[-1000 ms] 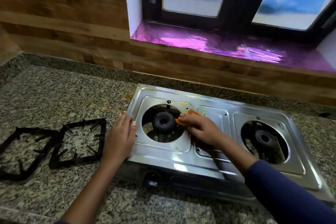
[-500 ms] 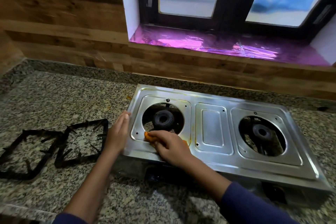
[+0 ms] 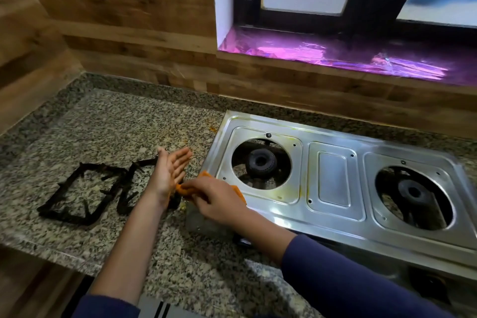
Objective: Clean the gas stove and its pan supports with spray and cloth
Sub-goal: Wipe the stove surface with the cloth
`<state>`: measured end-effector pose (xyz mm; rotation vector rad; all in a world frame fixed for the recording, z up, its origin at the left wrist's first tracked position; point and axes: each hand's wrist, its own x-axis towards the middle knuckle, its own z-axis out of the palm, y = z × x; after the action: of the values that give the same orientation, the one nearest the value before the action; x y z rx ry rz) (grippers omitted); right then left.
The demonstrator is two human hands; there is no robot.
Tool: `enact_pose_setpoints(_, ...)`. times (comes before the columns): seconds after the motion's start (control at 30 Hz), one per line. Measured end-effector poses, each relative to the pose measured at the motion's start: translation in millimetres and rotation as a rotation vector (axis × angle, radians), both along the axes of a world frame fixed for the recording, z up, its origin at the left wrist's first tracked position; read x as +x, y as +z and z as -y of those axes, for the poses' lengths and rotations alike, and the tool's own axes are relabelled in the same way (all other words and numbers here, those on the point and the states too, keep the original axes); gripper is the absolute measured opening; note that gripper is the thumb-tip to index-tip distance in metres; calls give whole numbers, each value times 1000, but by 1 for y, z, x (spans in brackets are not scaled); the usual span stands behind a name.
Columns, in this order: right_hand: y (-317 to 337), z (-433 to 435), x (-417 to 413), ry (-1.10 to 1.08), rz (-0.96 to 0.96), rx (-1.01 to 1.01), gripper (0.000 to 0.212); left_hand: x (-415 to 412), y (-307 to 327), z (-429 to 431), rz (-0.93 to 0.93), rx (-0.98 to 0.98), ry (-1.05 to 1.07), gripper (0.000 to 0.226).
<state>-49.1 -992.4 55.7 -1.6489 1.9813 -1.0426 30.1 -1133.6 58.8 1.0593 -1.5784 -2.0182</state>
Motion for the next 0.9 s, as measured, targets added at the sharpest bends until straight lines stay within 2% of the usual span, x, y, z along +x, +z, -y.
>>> enact_pose_setpoints(0.1, 11, -8, 1, 86, 165, 13, 31, -5, 5, -1, 19, -20, -56, 88)
enact_pose_setpoints(0.2, 21, -23, -1, 83, 557, -14, 25, -14, 10, -6, 42, -60, -121, 91)
enact_pose_setpoints(0.27, 29, -43, -8, -52, 809, -53, 24, -20, 14, -14, 70, -134, -158, 87)
enact_pose_setpoints(0.33, 31, -66, -24, -273, 971, -88, 21, -27, 15, -26, 133, -245, -200, 83)
enact_pose_setpoints(0.4, 30, -90, -47, -507, 1063, -108, 23, -33, 10, -38, 216, -362, -232, 73)
enact_pose_setpoints(0.47, 32, -111, -71, -698, 1079, -138, 22, -35, 1, -47, 230, -459, -216, 66)
enact_pose_setpoints(0.5, 34, -121, -82, -768, 1049, -161, 21, -35, -2, -50, 223, -492, -202, 66)
enact_pose_setpoints(0.57, 32, -139, -103, -872, 863, -182, 19, -33, -5, -53, 201, -513, -185, 72)
enact_pose_setpoints(0.63, 22, -152, -120, -884, 602, -149, 20, -32, -3, -52, 168, -474, -190, 92)
enact_pose_setpoints(0.7, 11, -160, -122, -827, 390, -34, 37, -30, -3, -48, 145, -432, -195, 112)
enact_pose_setpoints(0.73, 6, -162, -119, -787, 268, 31, 50, -29, -4, -45, 137, -407, -192, 112)
enact_pose_setpoints(0.8, -3, -160, -108, -699, -20, 162, 66, -27, -5, -42, 108, -343, -191, 96)
enact_pose_setpoints(0.83, -5, -157, -102, -668, -127, 204, 66, -26, -5, -41, 88, -317, -195, 87)
enact_pose_setpoints(0.9, -7, -150, -89, -645, -177, 246, 61, -25, -6, -40, 63, -286, -203, 80)
